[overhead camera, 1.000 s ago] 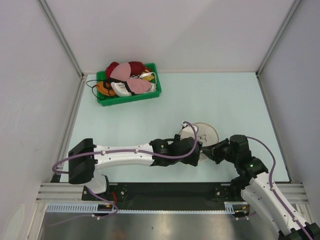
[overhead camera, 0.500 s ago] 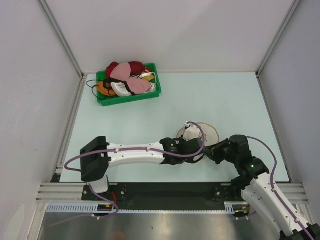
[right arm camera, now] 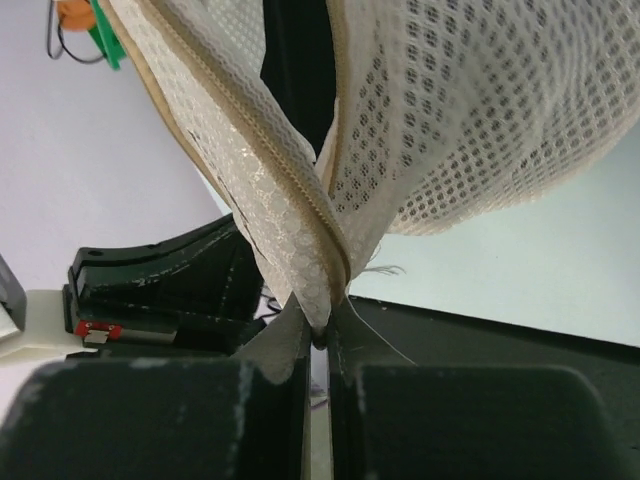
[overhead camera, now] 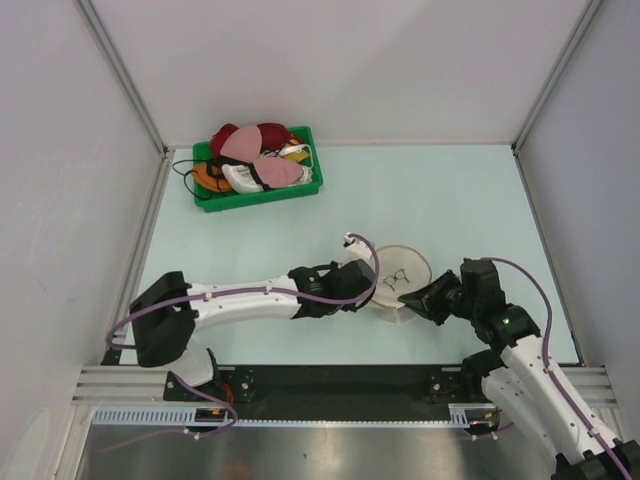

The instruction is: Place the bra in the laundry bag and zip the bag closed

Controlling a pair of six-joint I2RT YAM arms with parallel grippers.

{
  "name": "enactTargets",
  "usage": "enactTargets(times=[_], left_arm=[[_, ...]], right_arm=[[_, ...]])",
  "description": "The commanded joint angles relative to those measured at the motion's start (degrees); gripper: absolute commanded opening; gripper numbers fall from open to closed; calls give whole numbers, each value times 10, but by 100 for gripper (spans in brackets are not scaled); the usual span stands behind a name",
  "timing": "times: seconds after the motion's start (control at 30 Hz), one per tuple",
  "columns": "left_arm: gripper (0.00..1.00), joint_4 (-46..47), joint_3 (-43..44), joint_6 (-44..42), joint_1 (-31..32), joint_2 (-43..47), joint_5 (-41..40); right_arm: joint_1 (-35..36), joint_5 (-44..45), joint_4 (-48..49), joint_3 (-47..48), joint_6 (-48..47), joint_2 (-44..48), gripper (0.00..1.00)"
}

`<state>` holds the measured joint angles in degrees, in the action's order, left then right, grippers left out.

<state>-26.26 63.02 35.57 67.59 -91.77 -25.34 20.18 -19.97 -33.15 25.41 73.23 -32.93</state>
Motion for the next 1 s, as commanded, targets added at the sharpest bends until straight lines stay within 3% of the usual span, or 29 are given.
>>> enactTargets(times=[0.0, 0.17, 0.23, 0.33, 0.47, 0.57, 0.67, 0.83, 0.97], left_arm=[[0, 57, -46, -101, -16, 76, 11], [0, 146, -99, -103, -5, 138, 149], [0, 169, -106, -65, 4, 153, 206], [0, 221, -111, -4, 9, 154, 275], [0, 212, -88, 23, 13, 130, 254], [0, 207, -63, 19, 12, 106, 254], [0, 209, -41, 9, 12, 78, 262], [0, 217, -10, 5, 13, 48, 288], [0, 220, 5, 6, 20, 41, 296]], right_arm=[[-53, -79, -1, 62, -127, -52, 0], [-68, -135, 23, 154, -300, -228, 2], [-53, -136, 35, 210, -334, -279, 15], [-38, -162, 30, 283, -387, -384, 23], [-52, -93, -2, 322, -407, -441, 44], [-54, -16, -39, 309, -396, -398, 72], [-56, 31, -82, 279, -385, -309, 86], [-58, 20, -156, 239, -327, -176, 84], [-49, -57, -99, 154, -220, -99, 77]])
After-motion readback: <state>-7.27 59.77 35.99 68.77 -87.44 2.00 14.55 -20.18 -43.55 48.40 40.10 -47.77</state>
